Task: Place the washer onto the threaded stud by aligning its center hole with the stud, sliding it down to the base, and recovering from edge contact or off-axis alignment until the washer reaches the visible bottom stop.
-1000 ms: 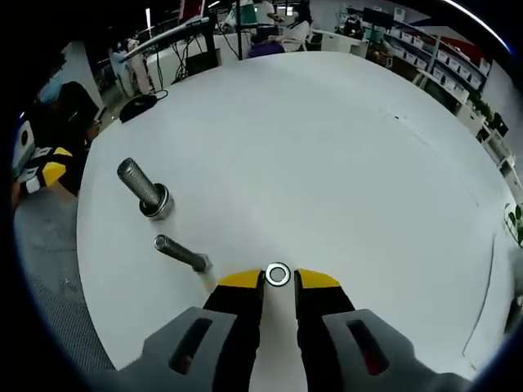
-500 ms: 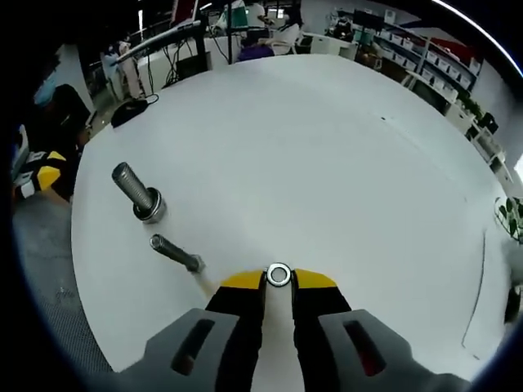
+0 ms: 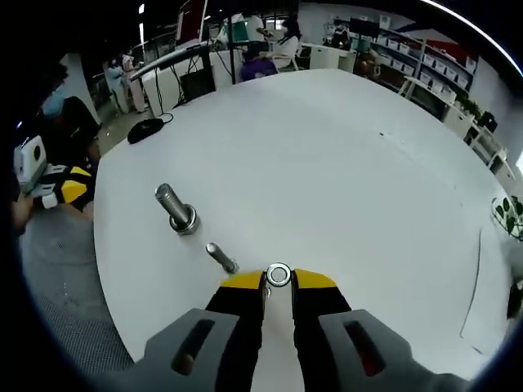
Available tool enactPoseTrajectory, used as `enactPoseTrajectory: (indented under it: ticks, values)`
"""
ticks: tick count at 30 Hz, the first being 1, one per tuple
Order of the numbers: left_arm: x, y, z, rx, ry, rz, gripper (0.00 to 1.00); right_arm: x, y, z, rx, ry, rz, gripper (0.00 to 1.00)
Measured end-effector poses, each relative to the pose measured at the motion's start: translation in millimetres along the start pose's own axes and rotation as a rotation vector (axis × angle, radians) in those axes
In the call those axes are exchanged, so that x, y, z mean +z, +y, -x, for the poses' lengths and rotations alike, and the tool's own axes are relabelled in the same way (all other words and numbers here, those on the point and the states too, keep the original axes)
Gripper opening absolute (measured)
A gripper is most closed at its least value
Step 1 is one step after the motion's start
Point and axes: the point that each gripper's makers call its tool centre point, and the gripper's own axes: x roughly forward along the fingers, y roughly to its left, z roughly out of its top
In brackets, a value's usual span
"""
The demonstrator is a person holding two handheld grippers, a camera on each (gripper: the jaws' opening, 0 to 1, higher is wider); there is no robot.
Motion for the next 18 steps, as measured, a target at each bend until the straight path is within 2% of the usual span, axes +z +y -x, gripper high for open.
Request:
enactPoseTrajectory:
  ticks: [10, 18]
  values:
    - [-0.5, 1.7, -0.2, 0.004, 0.004, 0.008, 0.10, 16.1, 20.4, 13.4, 0.042, -0.024, 0.019, 0.14]
    - [0.7, 1.5, -0.8, -0.002, -0.006, 0.015, 0.09, 23.5, 36.8, 13.2, 0.077, 0.003, 0.098, 0.14]
